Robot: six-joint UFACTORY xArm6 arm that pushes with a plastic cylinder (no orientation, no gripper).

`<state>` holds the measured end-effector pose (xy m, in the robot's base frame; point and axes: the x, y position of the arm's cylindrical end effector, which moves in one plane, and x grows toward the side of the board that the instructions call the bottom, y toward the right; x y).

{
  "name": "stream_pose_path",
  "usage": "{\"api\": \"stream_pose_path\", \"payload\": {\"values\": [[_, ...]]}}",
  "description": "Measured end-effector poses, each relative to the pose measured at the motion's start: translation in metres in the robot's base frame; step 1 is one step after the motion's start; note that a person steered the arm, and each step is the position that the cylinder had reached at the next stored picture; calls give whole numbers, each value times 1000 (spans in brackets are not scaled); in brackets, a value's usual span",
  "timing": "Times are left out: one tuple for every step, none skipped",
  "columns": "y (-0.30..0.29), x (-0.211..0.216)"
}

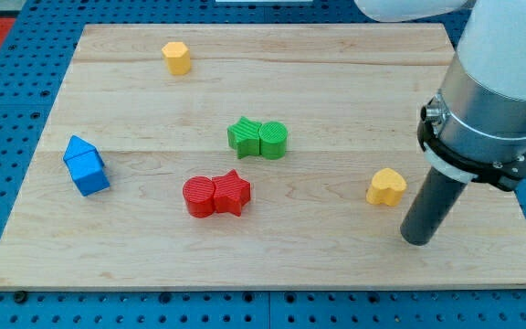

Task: Push the yellow heart towards the top of the board

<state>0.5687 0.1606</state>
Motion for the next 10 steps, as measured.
{"api": "stream_pose_path", "payload": {"values": [[2, 22], [20, 49], [11, 38], [-4, -10], [-4, -48], [-39, -77], [-75, -118], [-85, -159], [-83, -197], [-74, -227]]}}
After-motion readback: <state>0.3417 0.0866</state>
